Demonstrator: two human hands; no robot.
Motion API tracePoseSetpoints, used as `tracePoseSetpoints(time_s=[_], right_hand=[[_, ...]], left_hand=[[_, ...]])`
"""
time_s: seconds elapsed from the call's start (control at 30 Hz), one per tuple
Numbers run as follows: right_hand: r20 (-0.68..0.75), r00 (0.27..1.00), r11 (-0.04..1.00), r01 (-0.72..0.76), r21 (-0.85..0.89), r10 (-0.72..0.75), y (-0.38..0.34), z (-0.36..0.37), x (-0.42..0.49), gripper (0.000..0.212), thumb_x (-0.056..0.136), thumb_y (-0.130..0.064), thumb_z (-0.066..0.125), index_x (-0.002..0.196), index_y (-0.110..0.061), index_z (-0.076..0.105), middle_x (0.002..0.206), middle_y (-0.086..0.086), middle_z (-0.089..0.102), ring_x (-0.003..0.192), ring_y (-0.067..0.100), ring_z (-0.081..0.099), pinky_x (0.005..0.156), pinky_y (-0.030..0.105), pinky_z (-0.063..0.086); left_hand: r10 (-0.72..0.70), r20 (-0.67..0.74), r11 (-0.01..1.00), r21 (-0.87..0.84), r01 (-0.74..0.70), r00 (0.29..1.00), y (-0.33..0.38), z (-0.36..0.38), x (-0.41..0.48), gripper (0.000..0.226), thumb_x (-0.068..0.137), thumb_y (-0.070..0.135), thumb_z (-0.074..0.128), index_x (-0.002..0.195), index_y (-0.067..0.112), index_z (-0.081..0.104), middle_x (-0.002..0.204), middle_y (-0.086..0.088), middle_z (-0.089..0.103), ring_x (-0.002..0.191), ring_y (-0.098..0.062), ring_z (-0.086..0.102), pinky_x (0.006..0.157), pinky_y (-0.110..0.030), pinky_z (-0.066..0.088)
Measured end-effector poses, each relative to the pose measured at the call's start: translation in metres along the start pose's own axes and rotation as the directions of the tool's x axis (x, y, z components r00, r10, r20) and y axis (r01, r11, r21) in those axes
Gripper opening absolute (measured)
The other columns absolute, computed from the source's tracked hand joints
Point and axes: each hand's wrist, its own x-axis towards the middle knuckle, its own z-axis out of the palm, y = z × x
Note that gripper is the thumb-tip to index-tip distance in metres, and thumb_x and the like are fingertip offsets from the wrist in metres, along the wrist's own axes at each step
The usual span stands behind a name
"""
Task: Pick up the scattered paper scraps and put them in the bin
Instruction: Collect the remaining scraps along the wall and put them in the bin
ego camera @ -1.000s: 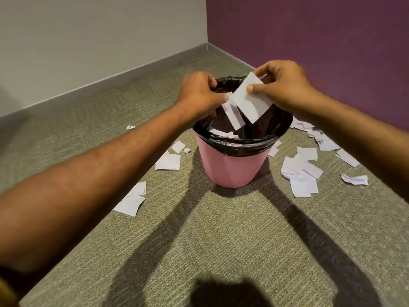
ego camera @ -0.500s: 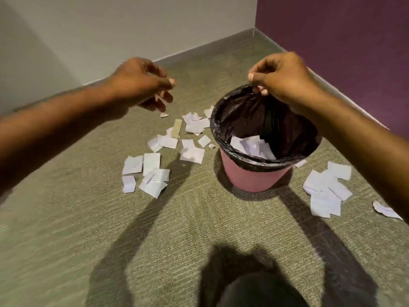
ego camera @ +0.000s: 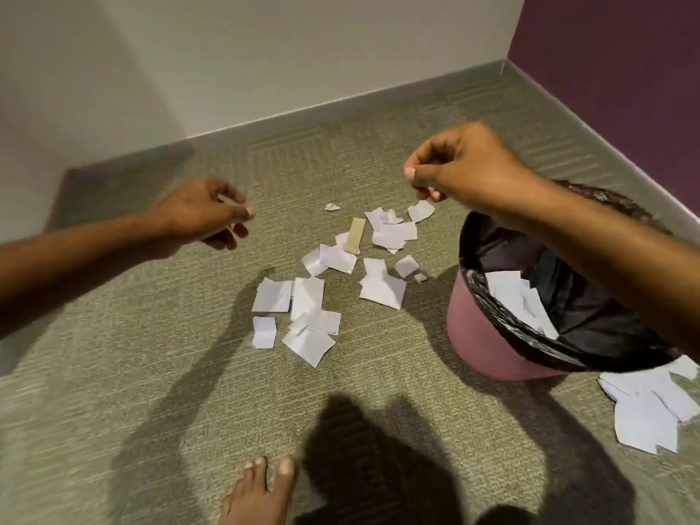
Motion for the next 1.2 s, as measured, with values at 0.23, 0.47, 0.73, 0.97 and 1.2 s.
tracePoseSetpoints(time_s=[0.23, 0.47, 0.73, 0.97, 1.2], right_hand=[[0.104, 0.993, 0.999, -0.049, -0.004, 0.049, -0.007, 0.086, 0.052, 0.007, 0.097, -0.013, 0.078, 0.091, -0.011, 0.079, 0.084, 0.011, 0.08, 0.07, 0.016, 0.072, 0.071, 0.037, 0.063], [0.131, 0.953, 0.917, -0.299, 0.264, 0.273, 0.011, 0.193, 0.068, 0.007, 0.094, -0.001, 0.071, 0.091, -0.003, 0.077, 0.083, 0.009, 0.079, 0.072, 0.019, 0.074, 0.07, 0.035, 0.063], [0.233, 0.938, 0.962, -0.27, 0.023, 0.258, 0.085, 0.296, 0.022, 0.015, 0.086, -0.007, 0.084, 0.098, -0.016, 0.081, 0.089, -0.009, 0.074, 0.082, 0.008, 0.068, 0.083, 0.034, 0.06], [0.43, 0.903, 0.878, 0.195, -0.437, 0.014, 0.103, 0.332, -0.011, 0.047, 0.087, -0.003, 0.074, 0.128, -0.028, 0.074, 0.129, -0.003, 0.071, 0.126, 0.023, 0.055, 0.095, 0.04, 0.054], [0.374, 0.91, 0.726, 0.38, -0.573, -0.181, 0.111, 0.351, -0.018, 0.033, 0.083, 0.0, 0.068, 0.108, -0.02, 0.078, 0.104, 0.0, 0.072, 0.099, 0.026, 0.061, 0.075, 0.039, 0.054]], left_hand=[[-0.035, 0.071, 0.991, -0.127, 0.044, 0.997, -0.104, 0.046, 0.066, 0.027, 0.099, 0.019, 0.078, 0.122, 0.018, 0.064, 0.104, -0.016, 0.077, 0.084, -0.028, 0.075, 0.079, -0.049, 0.062], [0.138, 0.12, 0.988, -0.079, -0.129, 0.983, -0.17, 0.1, 0.087, 0.048, 0.092, 0.016, 0.086, 0.135, 0.019, 0.064, 0.125, 0.006, 0.066, 0.118, -0.02, 0.063, 0.085, -0.022, 0.051], [0.189, 0.245, 0.968, 0.115, -0.222, 0.951, -0.212, 0.129, 0.102, 0.097, 0.077, 0.03, 0.097, 0.16, 0.016, 0.049, 0.163, -0.005, 0.049, 0.146, -0.021, 0.048, 0.111, -0.026, 0.033], [0.192, 0.216, 0.875, 0.404, -0.267, 0.957, -0.223, 0.152, 0.112, 0.084, 0.076, 0.03, 0.084, 0.152, 0.023, 0.05, 0.138, -0.007, 0.059, 0.131, -0.031, 0.053, 0.109, -0.047, 0.049], [0.259, 0.19, 0.803, 0.502, -0.32, 0.947, -0.216, 0.149, 0.106, 0.044, 0.088, 0.026, 0.068, 0.131, 0.019, 0.06, 0.124, -0.006, 0.059, 0.12, -0.028, 0.057, 0.089, -0.043, 0.055]])
